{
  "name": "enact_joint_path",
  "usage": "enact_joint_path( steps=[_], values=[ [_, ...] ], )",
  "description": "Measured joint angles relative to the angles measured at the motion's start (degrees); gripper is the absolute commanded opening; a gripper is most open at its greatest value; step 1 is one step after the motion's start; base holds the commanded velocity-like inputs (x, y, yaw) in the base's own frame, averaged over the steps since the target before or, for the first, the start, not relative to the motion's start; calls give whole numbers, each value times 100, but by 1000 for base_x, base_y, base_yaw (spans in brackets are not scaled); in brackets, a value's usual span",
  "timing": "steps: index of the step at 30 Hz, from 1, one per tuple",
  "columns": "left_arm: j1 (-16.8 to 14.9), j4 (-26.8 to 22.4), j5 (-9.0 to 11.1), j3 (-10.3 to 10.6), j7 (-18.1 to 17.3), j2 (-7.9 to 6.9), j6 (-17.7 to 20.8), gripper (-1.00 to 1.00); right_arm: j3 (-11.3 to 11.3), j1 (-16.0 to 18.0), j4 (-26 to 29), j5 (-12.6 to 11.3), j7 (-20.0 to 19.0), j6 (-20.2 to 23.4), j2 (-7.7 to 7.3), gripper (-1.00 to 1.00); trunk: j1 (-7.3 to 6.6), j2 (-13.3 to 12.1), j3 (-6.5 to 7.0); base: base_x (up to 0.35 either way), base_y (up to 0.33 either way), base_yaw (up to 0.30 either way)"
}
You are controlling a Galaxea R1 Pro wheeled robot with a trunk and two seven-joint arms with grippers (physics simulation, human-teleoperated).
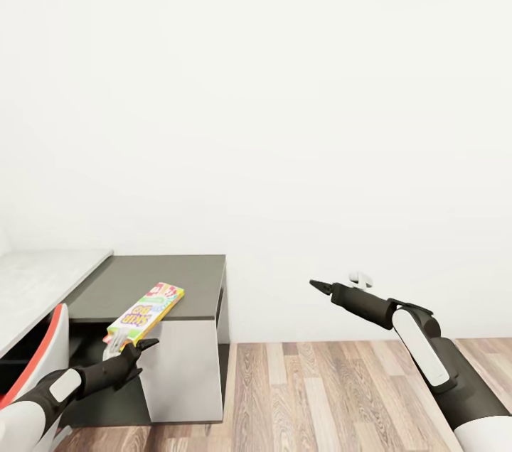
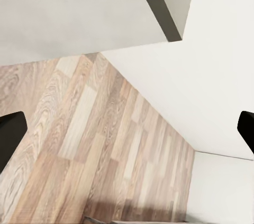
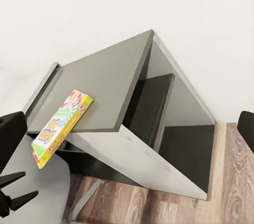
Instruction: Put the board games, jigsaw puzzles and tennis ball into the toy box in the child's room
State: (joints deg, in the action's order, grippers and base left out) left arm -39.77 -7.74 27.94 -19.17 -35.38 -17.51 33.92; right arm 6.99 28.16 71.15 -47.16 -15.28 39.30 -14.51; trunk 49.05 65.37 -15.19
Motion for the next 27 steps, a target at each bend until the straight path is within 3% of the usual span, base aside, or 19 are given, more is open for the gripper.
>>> enact_joint_path(
  steps=[11,19,27],
  values=[
    [0,8,25,-14,0,-9,-328,100,8,0,-48,-3,86,0,-2,100,242,442,-198,0,0,0],
    [0,8,73,-396,0,-29,-311,100,9,0,-50,-6,186,0,0,100,417,763,-342,0,0,0],
    [0,8,84,-503,-36,-101,-283,100,1,0,-50,-6,194,0,-3,100,593,1084,-485,0,0,0]
  ],
)
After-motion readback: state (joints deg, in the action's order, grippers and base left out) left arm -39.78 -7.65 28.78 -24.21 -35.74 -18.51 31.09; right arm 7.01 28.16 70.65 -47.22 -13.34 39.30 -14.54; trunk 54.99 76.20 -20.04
